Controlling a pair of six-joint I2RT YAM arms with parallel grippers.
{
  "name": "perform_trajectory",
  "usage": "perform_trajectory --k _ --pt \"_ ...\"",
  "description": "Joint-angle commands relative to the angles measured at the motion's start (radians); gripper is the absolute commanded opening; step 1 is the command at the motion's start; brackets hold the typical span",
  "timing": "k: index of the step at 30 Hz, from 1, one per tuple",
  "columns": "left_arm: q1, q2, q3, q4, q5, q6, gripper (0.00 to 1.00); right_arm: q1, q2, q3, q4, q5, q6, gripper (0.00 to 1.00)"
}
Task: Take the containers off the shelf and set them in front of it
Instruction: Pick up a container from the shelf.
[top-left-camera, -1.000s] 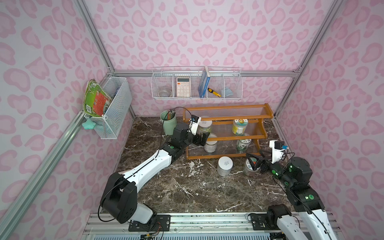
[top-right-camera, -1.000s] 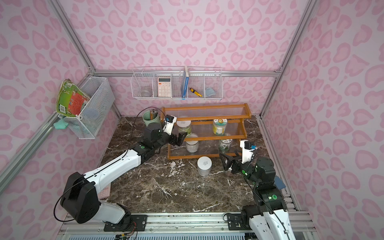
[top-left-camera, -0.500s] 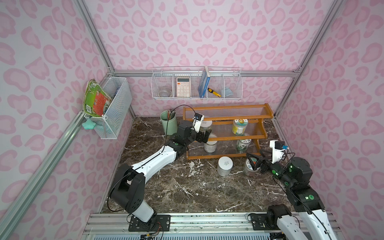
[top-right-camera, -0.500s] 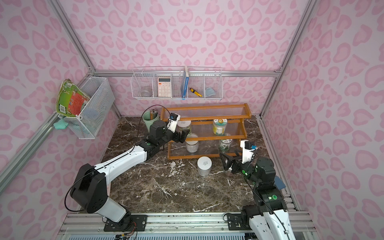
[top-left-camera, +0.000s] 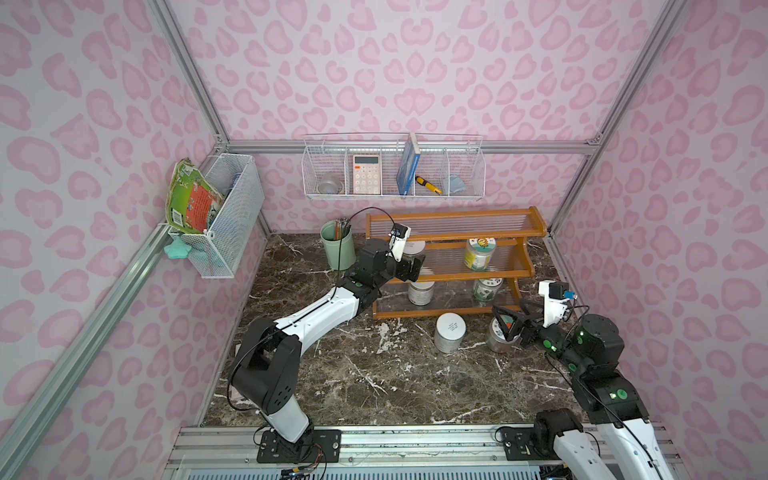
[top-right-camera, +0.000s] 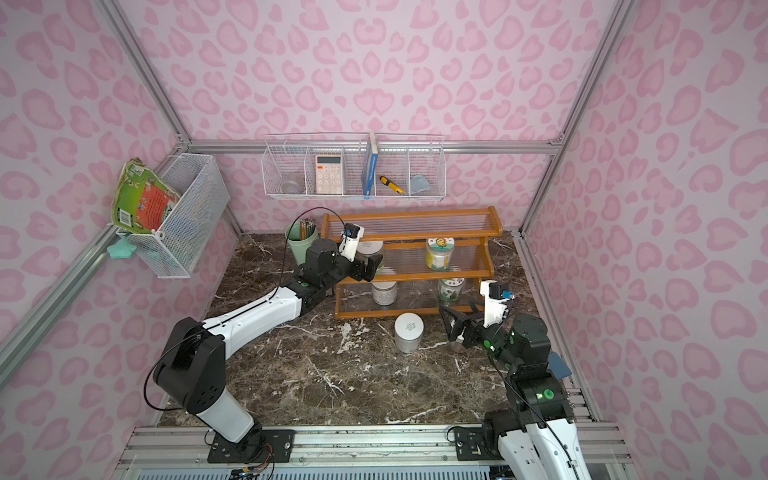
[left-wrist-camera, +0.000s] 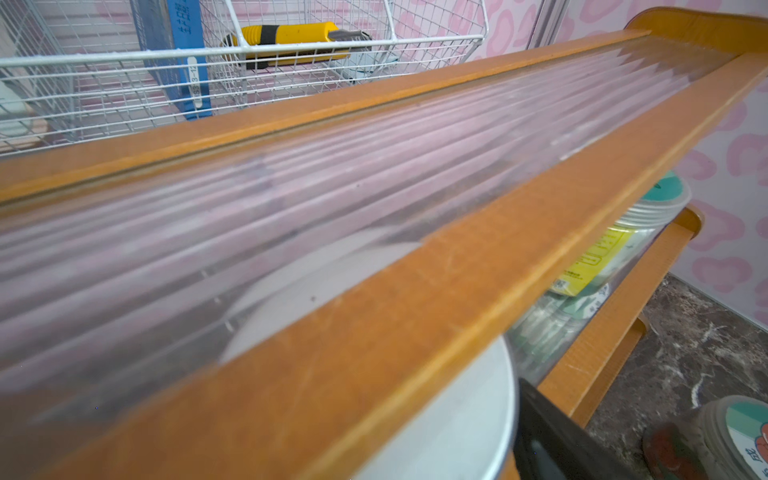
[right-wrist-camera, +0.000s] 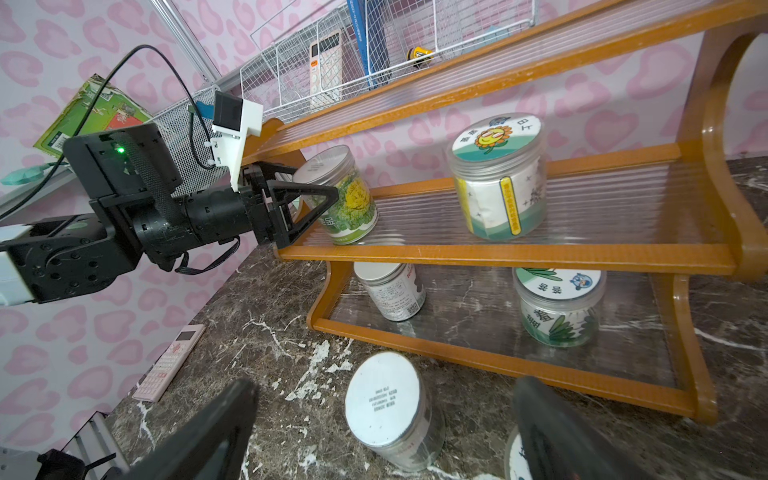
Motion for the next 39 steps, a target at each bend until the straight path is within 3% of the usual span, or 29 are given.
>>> perform_trajectory --k 1,10,13,22,39 --pt "-0.015 0.012 0.014 0.105 -0.046 0.027 0.99 0.0 -0.002 -0.003 0.025 0.008 -0.006 0.99" --pt "-0.05 0.055 0.04 0.125 -0.141 0.045 0.99 0.0 -0.005 -0.003 0.021 0.008 -0.008 0.99" --pt "-0.05 0.058 0.04 0.127 -0.154 0.044 0.94 0.0 -0.006 -0.003 0.017 0.009 -0.009 0.99" --pt "-0.055 0.035 0.038 0.114 -0.155 0.052 0.85 -0.001 -0.006 -0.002 0.019 0.009 -0.009 0.99" --pt "-0.093 -0.078 0.004 0.014 -0.165 0.06 0.85 0.0 -0.008 -0.002 0.022 -0.001 0.001 0.99"
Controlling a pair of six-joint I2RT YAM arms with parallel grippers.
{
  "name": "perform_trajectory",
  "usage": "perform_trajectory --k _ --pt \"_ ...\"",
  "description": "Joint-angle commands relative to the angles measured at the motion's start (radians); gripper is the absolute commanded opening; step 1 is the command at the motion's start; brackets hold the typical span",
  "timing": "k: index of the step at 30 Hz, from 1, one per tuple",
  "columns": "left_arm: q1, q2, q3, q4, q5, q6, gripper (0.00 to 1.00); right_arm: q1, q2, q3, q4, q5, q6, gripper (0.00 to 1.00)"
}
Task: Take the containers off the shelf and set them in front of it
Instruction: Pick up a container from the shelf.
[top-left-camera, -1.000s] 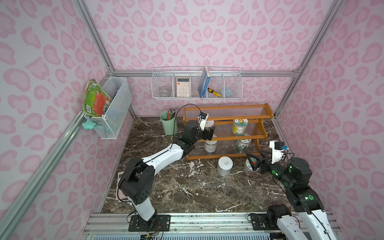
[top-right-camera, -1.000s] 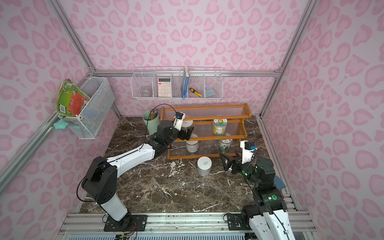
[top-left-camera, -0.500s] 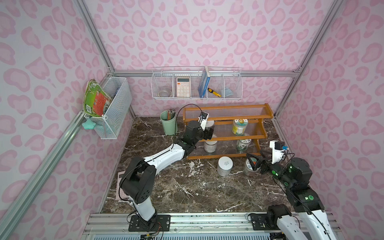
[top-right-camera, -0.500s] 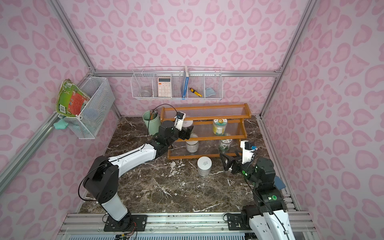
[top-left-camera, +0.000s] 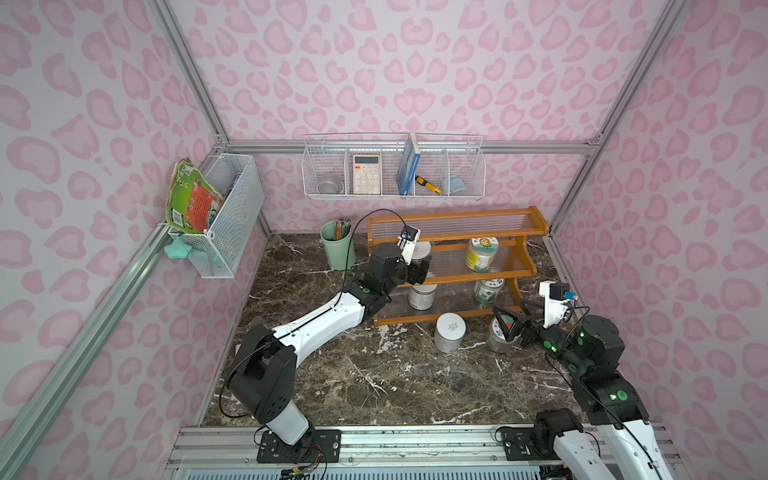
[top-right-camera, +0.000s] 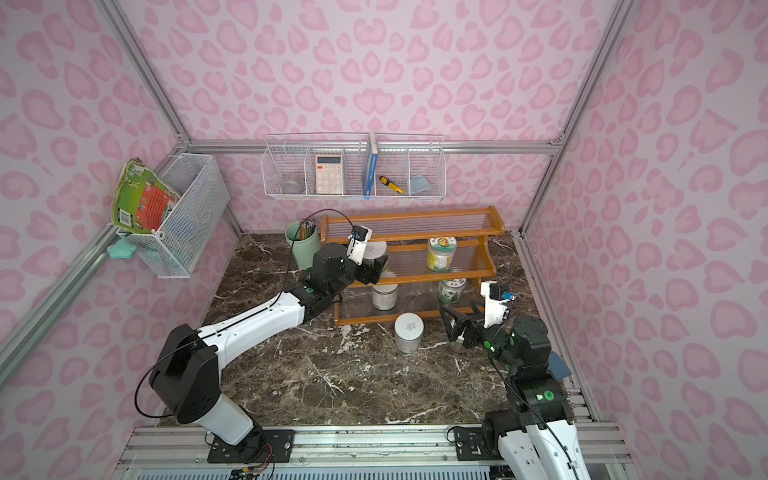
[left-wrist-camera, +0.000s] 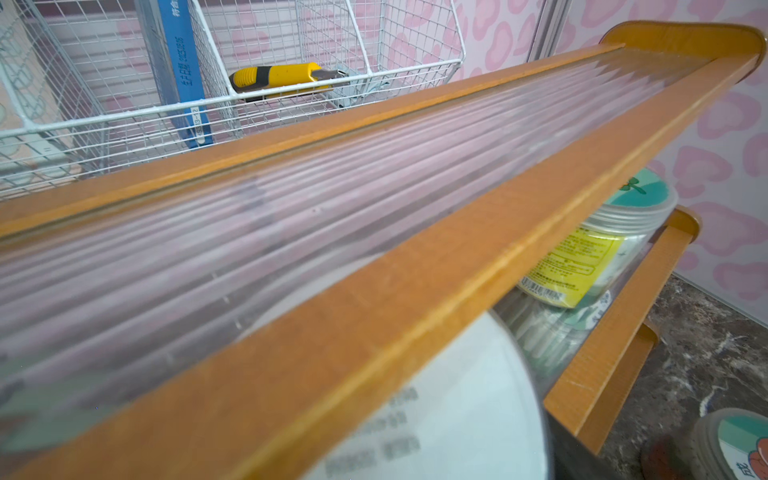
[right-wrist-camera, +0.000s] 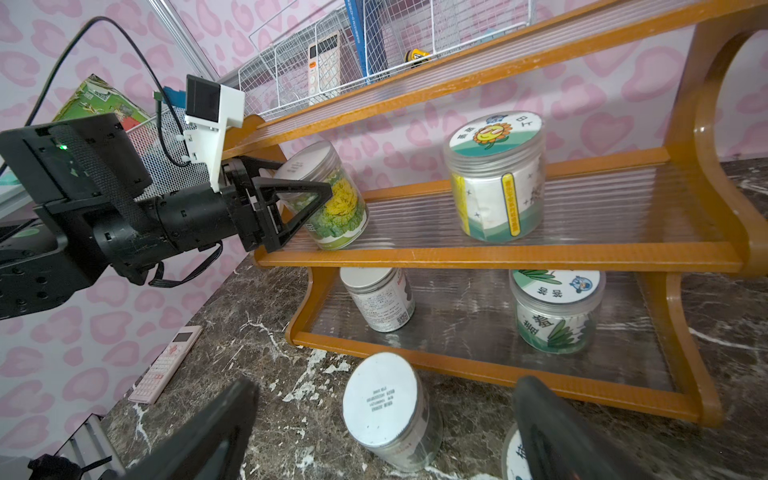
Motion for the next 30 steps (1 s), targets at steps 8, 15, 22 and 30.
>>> perform_trajectory --k 8,15,22,30 --pt "0.0 0.016 -0.01 0.093 -0.079 0.012 0.85 -0.001 -0.003 0.007 0.02 -0.007 0.007 0.99" --pt "-0.028 0.057 0.02 0.09 -0.205 -0.016 0.86 0.0 -0.002 0.001 0.024 -0.006 0.008 0.99" --pt "-0.05 0.069 0.06 0.029 -0.287 -0.042 0.86 0.0 -0.003 -0.008 0.028 -0.006 0.01 0.99" --pt "-0.056 0.043 0.069 -0.02 -0.322 -0.076 0.86 -0.001 -0.006 -0.012 0.031 -0.004 0.01 0.99"
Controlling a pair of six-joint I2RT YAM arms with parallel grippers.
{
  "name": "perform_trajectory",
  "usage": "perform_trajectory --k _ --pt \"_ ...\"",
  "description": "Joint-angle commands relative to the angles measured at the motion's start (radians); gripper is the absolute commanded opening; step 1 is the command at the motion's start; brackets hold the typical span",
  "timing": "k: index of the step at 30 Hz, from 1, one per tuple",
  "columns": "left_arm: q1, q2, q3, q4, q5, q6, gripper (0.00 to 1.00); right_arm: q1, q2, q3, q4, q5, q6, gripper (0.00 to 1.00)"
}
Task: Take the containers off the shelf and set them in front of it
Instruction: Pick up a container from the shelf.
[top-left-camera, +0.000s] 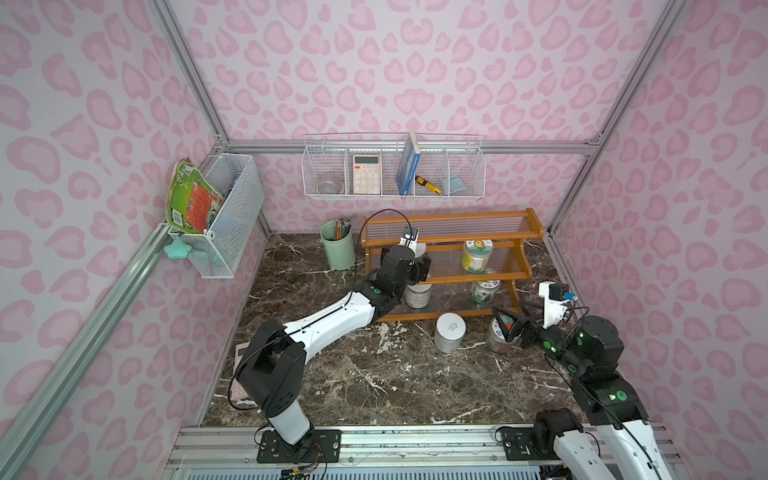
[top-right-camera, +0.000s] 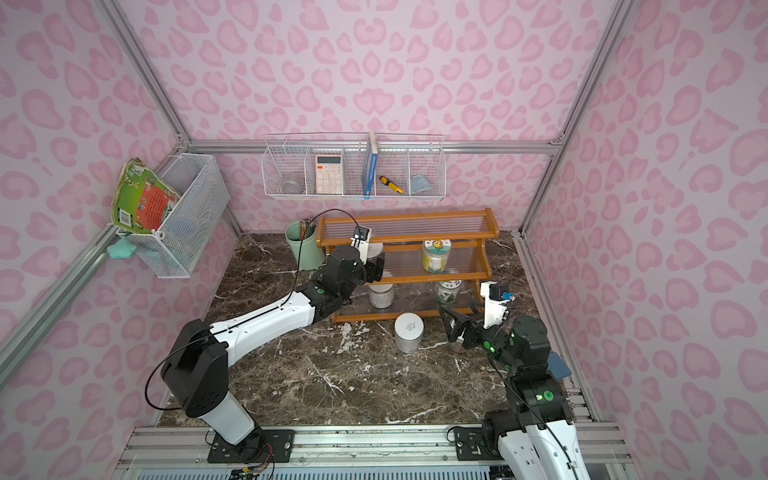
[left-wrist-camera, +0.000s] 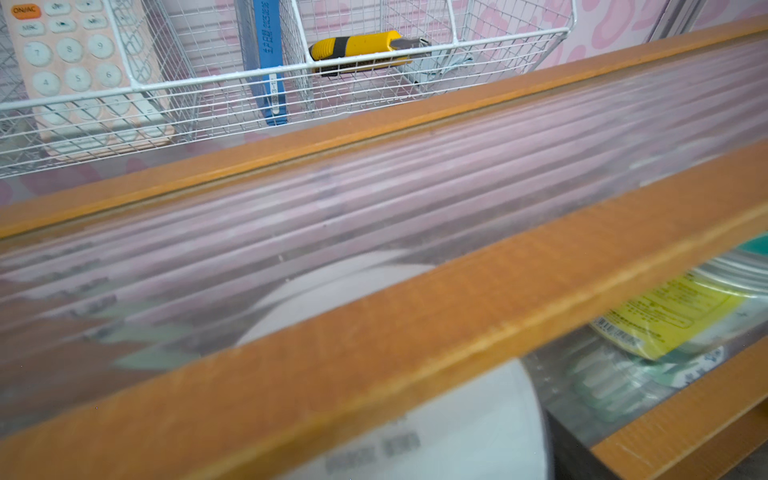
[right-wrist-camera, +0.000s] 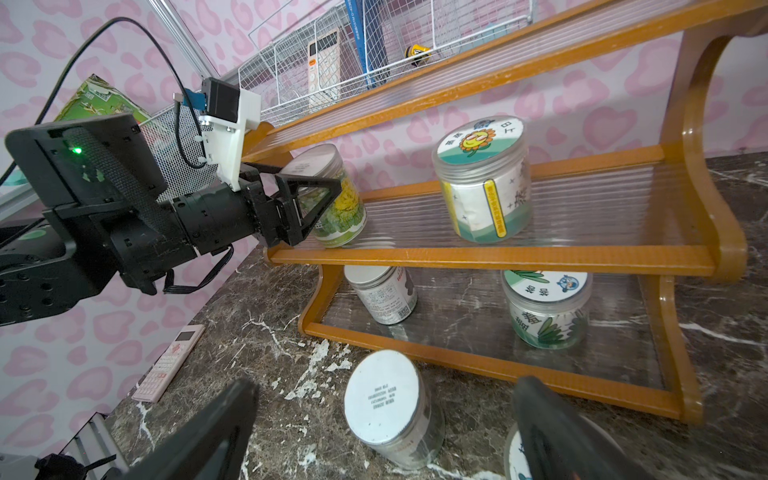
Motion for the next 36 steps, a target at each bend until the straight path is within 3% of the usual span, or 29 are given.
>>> perform_trajectory --k 1,27,36 --pt "0.001 -0.018 0.019 0.016 -0.037 -0.017 0.86 0.0 -0.001 -0.005 0.031 0.0 0.003 0.99" --pt "-0.03 -0.114 -0.02 -0.236 -0.002 -0.168 0.87 0.002 -0.009 -0.006 0.022 -0.006 0.003 0.99" --pt "-0.151 -0.236 -0.138 -0.247 -0.143 -0.147 0.86 0.002 -0.014 -0.011 0.024 -0.011 0.006 0.99"
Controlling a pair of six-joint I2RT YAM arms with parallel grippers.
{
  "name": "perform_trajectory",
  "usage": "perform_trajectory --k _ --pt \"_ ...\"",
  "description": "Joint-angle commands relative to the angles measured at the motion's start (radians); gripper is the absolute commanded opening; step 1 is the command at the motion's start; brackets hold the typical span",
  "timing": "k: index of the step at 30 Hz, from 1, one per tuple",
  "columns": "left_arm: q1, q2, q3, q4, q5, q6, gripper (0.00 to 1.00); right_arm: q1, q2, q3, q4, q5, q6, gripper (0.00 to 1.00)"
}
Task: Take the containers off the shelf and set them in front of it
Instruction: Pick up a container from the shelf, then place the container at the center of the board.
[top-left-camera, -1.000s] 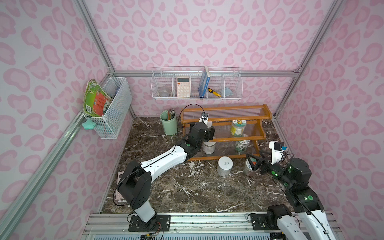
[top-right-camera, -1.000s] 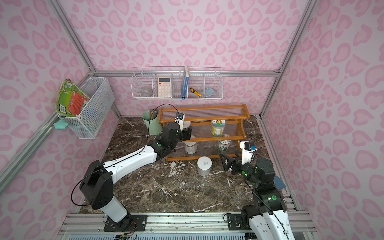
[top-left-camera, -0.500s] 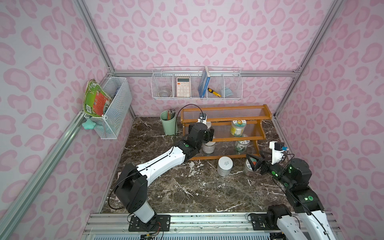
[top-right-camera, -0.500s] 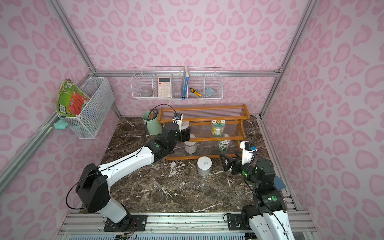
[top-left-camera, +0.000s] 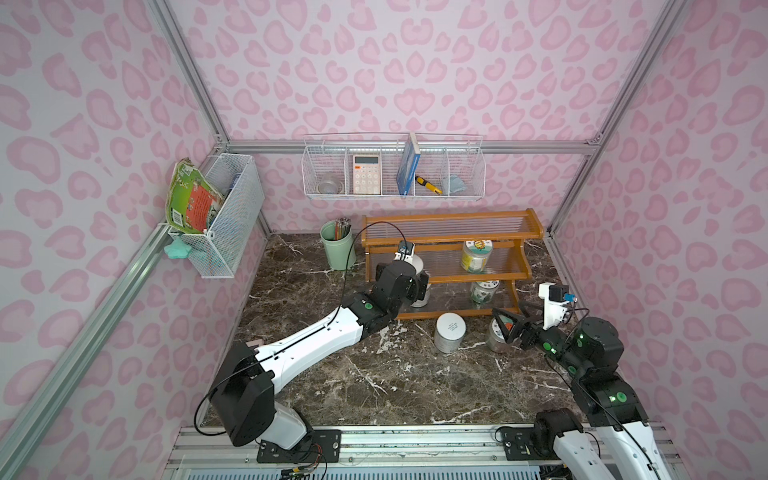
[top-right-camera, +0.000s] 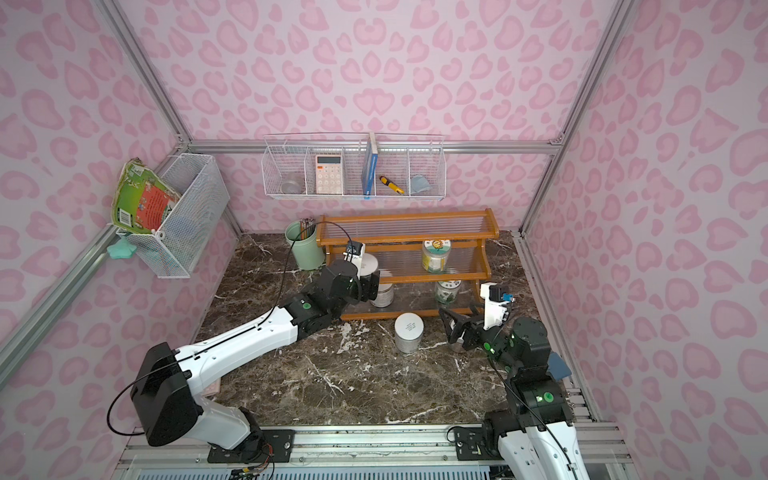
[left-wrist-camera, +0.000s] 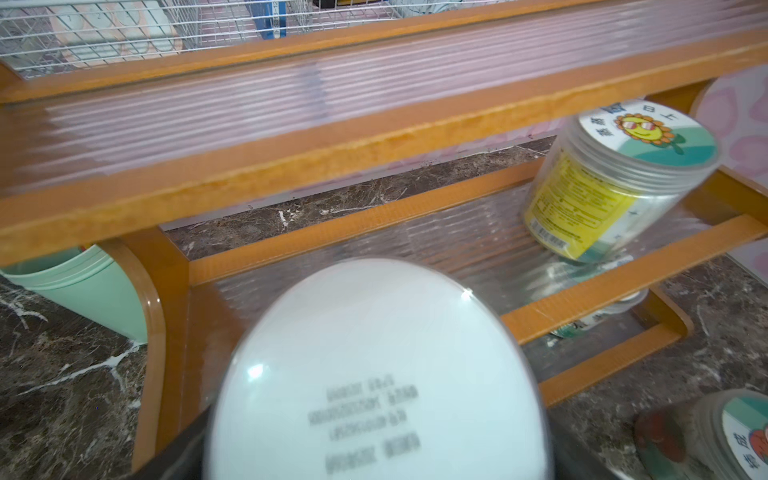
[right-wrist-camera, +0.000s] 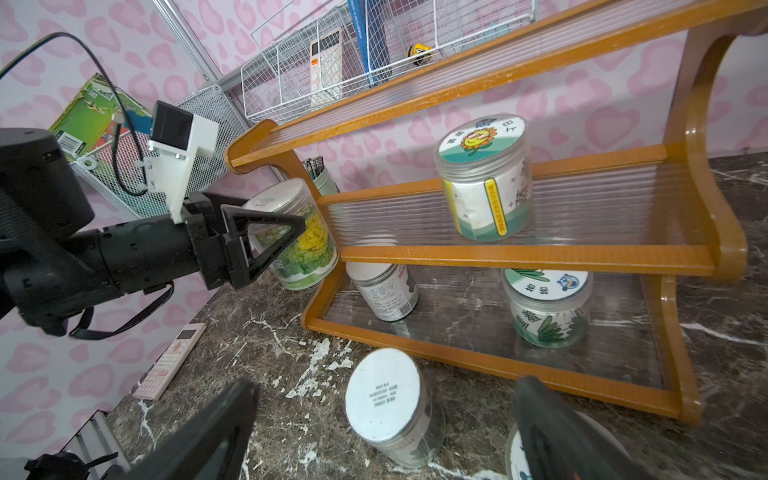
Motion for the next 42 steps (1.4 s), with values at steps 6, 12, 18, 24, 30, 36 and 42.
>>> perform_trajectory --k 6,12,18,24,30,36,42 --pt "-0.09 -0.131 -0.134 -0.005 -0.132 -0.017 0.86 0.001 -0.003 0.005 0.019 -0.01 0.007 0.99" --pt "-0.118 -0.208 -0.25 0.005 -0.131 -0.05 0.86 0.002 -0.014 0.006 0.013 -0.012 0.01 0.99" --pt "-0.124 -0.259 -0.349 0.061 -0.051 -0.053 0.85 0.002 -0.018 -0.023 0.04 -0.022 0.025 0.99" --pt "-0.128 -0.268 -0.472 0.187 -0.015 -0.061 0.84 0.011 -0.015 -0.016 0.031 -0.018 0.012 0.99" --pt "-0.129 -0.212 -0.529 0.282 0.0 -0.027 0.84 0.014 -0.013 -0.021 0.037 -0.015 0.012 0.99" --pt "-0.129 -0.176 -0.585 0.349 -0.023 -0.027 0.83 0.013 -0.012 -0.028 0.047 -0.014 0.015 0.99" --pt "-0.125 -0.153 -0.624 0.422 -0.051 -0.024 0.83 0.013 -0.007 -0.031 0.052 -0.013 0.017 0.99"
